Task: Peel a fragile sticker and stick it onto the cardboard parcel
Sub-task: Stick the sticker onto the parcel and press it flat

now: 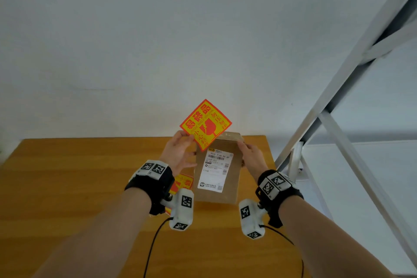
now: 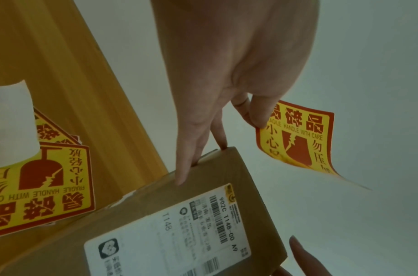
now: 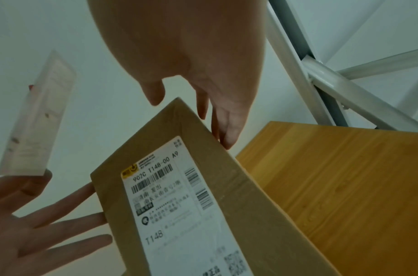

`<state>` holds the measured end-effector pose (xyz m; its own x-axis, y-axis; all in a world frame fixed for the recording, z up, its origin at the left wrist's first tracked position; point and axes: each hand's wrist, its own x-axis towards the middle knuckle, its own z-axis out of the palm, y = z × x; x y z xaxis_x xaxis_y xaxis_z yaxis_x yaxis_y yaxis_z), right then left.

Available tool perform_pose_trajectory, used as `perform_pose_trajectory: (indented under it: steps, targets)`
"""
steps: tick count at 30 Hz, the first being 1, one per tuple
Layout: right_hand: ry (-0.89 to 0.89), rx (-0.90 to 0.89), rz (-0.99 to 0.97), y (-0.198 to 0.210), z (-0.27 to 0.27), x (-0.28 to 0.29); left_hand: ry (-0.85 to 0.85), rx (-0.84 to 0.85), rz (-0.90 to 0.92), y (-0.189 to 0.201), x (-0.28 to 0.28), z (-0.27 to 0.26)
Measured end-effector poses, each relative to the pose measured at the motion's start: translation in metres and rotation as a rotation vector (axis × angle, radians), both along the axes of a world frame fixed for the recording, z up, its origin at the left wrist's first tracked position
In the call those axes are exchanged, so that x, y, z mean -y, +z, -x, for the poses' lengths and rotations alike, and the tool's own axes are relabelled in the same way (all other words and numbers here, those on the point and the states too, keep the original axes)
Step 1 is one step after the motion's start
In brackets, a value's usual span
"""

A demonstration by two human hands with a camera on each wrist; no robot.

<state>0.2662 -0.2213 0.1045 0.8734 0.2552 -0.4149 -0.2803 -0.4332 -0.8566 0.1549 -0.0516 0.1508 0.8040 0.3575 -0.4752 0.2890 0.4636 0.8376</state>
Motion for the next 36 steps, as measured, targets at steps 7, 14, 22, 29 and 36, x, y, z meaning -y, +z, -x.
perform_pose_trajectory:
  steps: [7, 14, 22, 29, 36]
  targets:
    - [-0.076, 0.006, -0.025, 0.004, 0.022, 0.002, -0.03, -0.008, -0.057, 0.003, -0.002, 0.016]
    - [-0.094, -0.024, -0.102, 0.007, 0.049, 0.018, -0.025, -0.013, -0.156, 0.0, 0.009, 0.038]
    - [-0.095, 0.014, -0.039, 0.006, 0.067, 0.036, -0.127, -0.077, -0.251, -0.009, 0.023, 0.052]
    - [-0.067, 0.049, 0.029, 0.011, 0.073, 0.046, -0.141, -0.11, -0.404, -0.008, 0.031, 0.049]
    - [-0.04, 0.094, 0.09, 0.013, 0.069, 0.052, -0.181, -0.088, -0.582, 0.002, 0.022, 0.043]
